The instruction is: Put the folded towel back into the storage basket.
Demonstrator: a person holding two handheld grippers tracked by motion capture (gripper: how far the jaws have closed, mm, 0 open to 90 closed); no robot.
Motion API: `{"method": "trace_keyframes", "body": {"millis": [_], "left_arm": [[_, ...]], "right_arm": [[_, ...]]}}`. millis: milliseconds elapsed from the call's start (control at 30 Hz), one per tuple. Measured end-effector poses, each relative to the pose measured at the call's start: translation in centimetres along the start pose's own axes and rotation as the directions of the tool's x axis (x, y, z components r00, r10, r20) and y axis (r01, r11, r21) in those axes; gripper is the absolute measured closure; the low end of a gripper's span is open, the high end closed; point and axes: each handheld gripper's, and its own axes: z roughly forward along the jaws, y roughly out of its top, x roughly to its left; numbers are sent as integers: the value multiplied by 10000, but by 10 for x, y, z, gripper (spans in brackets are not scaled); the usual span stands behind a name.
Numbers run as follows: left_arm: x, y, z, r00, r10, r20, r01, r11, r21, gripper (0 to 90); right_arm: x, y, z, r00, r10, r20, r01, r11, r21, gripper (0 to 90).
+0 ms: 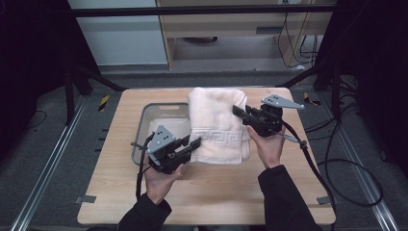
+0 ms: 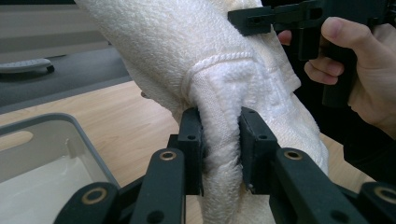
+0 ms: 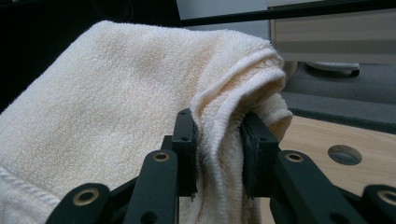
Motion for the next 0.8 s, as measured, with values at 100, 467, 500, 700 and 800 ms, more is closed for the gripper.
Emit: {"method": "trace_keyframes", "body": {"millis": [100, 467, 500, 700, 800], "left_arm": [[3, 1, -3, 10000, -18, -62, 17, 9999, -99, 721], [15, 6, -16, 9996, -49, -293, 40, 9995, -317, 721], [15, 6, -17, 9995, -56, -312, 45, 9995, -328, 721], [22, 5, -24, 9990, -61, -449, 44, 9993, -374, 721], [25, 5, -27, 9985, -52, -549, 29, 9991, -420, 721]], "right_arm": [[4, 4, 2, 10000, -67, -32, 67, 10000, -54, 705], [17, 15, 13, 9995, -275, -137, 272, 9994, -202, 705], [19, 15, 15, 9995, -282, -139, 279, 9994, -190, 705], [26, 18, 23, 9992, -327, -228, 323, 9993, -184, 705], [29, 19, 27, 9990, -373, -259, 368, 9992, -186, 705]]}}
